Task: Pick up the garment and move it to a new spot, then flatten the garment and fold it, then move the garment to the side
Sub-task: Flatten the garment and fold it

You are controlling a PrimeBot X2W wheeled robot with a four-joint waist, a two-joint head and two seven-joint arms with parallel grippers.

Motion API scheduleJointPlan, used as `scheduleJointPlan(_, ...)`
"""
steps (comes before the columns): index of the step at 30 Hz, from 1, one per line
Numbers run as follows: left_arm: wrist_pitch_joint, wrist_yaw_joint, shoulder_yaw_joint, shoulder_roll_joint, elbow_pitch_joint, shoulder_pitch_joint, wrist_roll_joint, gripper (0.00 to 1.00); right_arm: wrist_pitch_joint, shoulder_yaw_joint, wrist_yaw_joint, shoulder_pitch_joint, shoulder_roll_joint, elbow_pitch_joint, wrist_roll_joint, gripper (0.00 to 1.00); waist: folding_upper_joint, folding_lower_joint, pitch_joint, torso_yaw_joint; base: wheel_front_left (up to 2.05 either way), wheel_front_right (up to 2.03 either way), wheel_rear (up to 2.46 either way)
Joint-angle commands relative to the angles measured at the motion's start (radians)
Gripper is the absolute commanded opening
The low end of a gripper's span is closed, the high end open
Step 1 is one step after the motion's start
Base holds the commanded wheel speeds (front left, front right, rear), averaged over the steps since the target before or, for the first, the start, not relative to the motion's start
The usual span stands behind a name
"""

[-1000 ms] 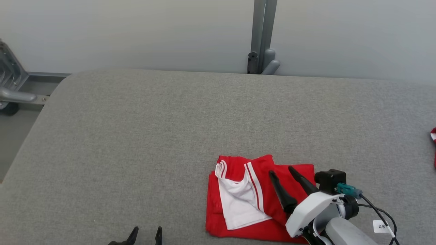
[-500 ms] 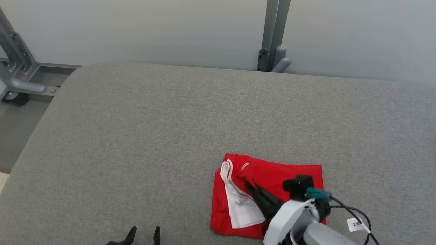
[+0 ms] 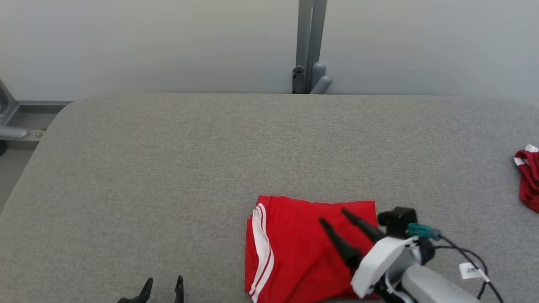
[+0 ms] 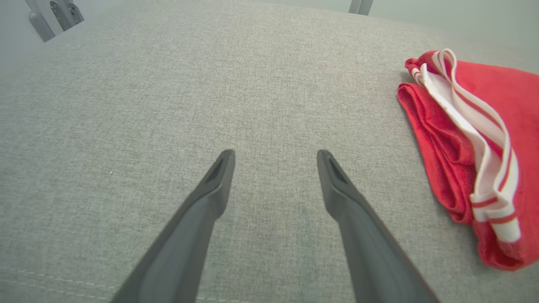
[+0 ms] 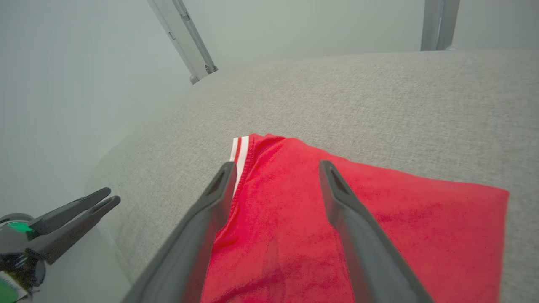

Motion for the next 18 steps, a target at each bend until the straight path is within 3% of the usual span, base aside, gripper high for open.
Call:
scheduleJointPlan(1,0.001,0.007,0.008,0.002,-0.008,0.012,0.005,1.0,-0.008,-0.077,-0.001,0.009,-0.006,0.024,-0.048,1.0,0.0,0.0,-0.023,-0.038,0.0,0.0,0.0)
scheduleJointPlan(6,0.001,0.027,0.032,0.002,-0.04,0.024,0.038,1.0,-0.007,-0.387,-0.001,0.105,0.02,0.016,-0.258,1.0,0.0,0.0,-0.042,-0.084,0.0,0.0,0.0)
scheduleJointPlan(9,0.001,0.036,0.052,0.003,-0.062,0.036,0.049,1.0,-0.008,-0.508,0.0,0.171,0.055,-0.017,-0.379,1.0,0.0,0.0,-0.051,-0.107,0.0,0.0,0.0)
scheduleJointPlan(18,0.001,0.051,0.088,0.003,-0.145,0.08,0.08,1.0,-0.007,-0.674,-0.001,0.324,0.136,-0.093,-0.561,1.0,0.0,0.0,-0.092,-0.154,0.0,0.0,0.0)
